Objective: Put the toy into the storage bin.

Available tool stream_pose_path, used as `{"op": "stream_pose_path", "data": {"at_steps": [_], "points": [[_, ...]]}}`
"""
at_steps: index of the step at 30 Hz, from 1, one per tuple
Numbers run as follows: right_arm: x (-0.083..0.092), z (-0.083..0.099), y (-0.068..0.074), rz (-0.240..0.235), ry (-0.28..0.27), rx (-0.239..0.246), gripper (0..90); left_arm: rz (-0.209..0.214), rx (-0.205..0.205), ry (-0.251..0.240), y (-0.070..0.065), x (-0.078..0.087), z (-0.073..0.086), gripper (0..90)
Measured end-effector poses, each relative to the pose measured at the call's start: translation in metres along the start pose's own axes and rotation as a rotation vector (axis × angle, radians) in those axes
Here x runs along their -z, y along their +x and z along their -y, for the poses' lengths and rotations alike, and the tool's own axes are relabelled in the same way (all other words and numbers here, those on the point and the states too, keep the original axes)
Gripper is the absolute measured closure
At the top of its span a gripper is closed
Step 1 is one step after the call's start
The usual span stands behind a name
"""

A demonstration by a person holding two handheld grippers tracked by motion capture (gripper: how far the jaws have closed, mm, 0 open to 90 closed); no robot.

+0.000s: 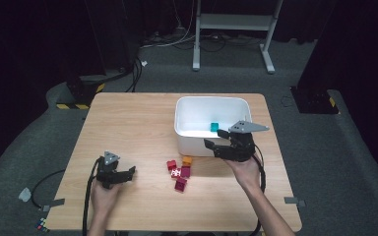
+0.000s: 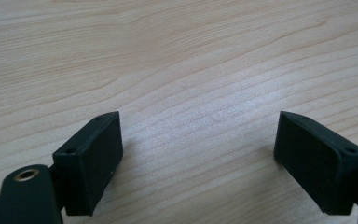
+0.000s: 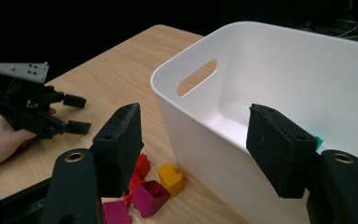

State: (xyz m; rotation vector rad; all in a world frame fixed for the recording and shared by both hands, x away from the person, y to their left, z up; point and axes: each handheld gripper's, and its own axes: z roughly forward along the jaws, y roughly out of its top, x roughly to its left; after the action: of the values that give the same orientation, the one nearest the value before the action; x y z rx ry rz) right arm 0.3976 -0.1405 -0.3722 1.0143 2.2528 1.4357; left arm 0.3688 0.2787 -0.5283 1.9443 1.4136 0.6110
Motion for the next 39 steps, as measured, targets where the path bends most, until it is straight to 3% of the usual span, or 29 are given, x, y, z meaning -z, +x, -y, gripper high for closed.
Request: {"op": "stream_pose_path", "data": {"at_steps": [10, 18, 27, 39], "points": [[-0.012, 0.033, 0.025, -0.031, 0.026, 0.039, 36.2, 0.0, 0.001, -0.001, 0.0, 0.0, 0.0, 15.6], [-0.021, 0.054, 0.032, -0.045, 0.033, 0.014, 36.2, 0.0, 0.002, -0.001, 0.0, 0.0, 0.0, 15.6], [-0.033, 0.08, 0.041, -0.041, 0.075, 0.022, 36.2, 0.0, 0.004, -0.003, 0.0, 0.0, 0.0, 15.5], [-0.059, 0.103, 0.061, -0.092, 0.152, 0.06, 36.3, 0.0, 0.005, -0.004, 0.0, 0.0, 0.0, 15.6]]}}
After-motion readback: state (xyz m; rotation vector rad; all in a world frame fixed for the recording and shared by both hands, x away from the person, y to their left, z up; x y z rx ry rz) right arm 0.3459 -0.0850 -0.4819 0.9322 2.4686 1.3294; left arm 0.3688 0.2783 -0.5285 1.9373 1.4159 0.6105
